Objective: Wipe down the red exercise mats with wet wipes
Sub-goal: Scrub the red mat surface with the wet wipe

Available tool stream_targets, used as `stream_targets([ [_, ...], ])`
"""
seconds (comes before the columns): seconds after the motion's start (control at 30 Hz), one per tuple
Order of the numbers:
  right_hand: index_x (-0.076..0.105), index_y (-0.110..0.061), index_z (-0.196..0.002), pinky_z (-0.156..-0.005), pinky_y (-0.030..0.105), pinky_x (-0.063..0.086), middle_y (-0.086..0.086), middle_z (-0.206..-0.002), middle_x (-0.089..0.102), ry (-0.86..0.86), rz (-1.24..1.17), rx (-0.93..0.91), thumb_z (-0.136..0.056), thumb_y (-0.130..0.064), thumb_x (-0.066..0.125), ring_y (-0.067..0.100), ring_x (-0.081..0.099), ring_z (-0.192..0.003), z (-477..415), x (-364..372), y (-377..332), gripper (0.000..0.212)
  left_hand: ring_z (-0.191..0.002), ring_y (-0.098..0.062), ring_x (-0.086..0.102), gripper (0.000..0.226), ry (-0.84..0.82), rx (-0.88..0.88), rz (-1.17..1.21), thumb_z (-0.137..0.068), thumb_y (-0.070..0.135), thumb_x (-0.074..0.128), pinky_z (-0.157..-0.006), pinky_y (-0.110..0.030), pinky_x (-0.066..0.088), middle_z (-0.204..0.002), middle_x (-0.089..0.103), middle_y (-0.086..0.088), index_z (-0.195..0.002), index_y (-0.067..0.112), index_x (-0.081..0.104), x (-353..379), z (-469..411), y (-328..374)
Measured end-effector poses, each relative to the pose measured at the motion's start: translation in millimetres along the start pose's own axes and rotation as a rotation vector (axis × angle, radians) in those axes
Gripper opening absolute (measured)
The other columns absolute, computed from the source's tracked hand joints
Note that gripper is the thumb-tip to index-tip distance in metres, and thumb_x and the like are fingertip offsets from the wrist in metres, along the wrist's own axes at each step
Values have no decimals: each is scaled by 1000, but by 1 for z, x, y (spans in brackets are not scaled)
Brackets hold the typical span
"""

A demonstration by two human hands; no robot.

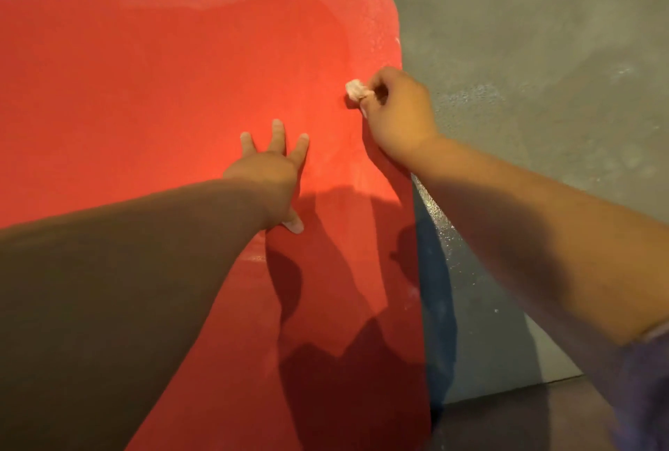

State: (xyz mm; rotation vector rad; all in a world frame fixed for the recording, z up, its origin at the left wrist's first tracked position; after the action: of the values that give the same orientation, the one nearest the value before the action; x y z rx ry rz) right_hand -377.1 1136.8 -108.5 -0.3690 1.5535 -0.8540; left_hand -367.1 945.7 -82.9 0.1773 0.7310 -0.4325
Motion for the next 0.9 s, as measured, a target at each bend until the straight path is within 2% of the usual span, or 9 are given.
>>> stream_targets([
  [0.1,51,-22,-89,-62,24,50,-7,-71,55,9,-153,25,-85,-2,55,5,56,-61,28,-9,-1,20,-140,-53,-7,137,3,-3,-2,-62,44,86,-107,-56,30,-155,-28,-6,-149,30,-19,2,-3,1],
  [0.17,61,-20,-93,-68,23,49,-3,-83,62,-51,-64,-32,-84,0,53,9,61,-74,49,-13,4,23,-139,-54,-6,137,9,-3,-7,-61,45,86,-106,-56,32,-155,-28,-6,-149,30,-19,3,-4,1],
  [0.27,73,-11,-91,-81,29,45,6,-96,59,-72,53,-119,-77,-1,51,22,56,-93,63,-14,10,28,-139,-54,-7,138,13,-1,-3,-60,44,87,-105,-57,32,-155,-29,-5,-148,31,-20,2,-5,-1],
  [0.33,75,-9,-91,-84,33,45,7,-98,58,-71,96,-136,-77,-8,56,25,53,-97,67,-13,7,23,-140,-53,-8,138,11,-4,7,-61,42,87,-105,-56,32,-154,-31,-4,-148,31,-20,2,-5,-1],
  [0.43,75,-8,-84,-82,29,42,5,-95,59,-105,105,-176,-84,-14,62,23,54,-94,68,-12,9,14,-140,-53,-9,138,2,-4,13,-61,40,87,-105,-56,32,-154,-32,-4,-148,31,-20,1,-5,0],
  [0.6,64,-9,-99,-83,34,41,9,-101,59,-175,208,-250,-82,-4,55,28,53,-97,54,-6,10,20,-139,-54,-9,139,-4,-4,8,-61,40,87,-104,-57,33,-154,-32,-5,-148,32,-20,0,-4,-1],
  [0.7,67,-9,-88,-82,32,39,11,-98,59,-200,299,-315,-82,-2,52,29,53,-98,15,-2,2,18,-139,-55,-8,139,-10,-9,-2,-60,42,87,-105,-57,31,-154,-31,-6,-148,32,-20,-2,-3,1],
  [0.77,68,-6,-89,-85,32,39,11,-101,59,-172,333,-279,-84,-3,51,29,52,-102,-7,2,-3,19,-138,-55,-8,140,-14,-12,-4,-59,42,88,-106,-57,30,-154,-31,-6,-148,33,-20,-4,-3,1],
  [0.9,68,-6,-87,-85,36,39,11,-96,60,-253,330,-343,-90,-15,53,30,53,-96,47,-1,2,17,-139,-54,-9,139,-17,-12,-1,-61,41,87,-106,-56,31,-153,-32,-6,-148,33,-21,-5,-3,1],
])
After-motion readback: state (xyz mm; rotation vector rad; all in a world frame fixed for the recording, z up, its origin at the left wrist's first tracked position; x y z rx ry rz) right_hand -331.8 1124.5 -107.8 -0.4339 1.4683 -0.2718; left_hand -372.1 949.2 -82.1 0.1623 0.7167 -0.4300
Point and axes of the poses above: each hand's wrist, its own z-axis away from the middle knuckle, its own x-axis out of the palm, y = z × x, the point moved 1 cm from there along -z, towards the middle knuckle
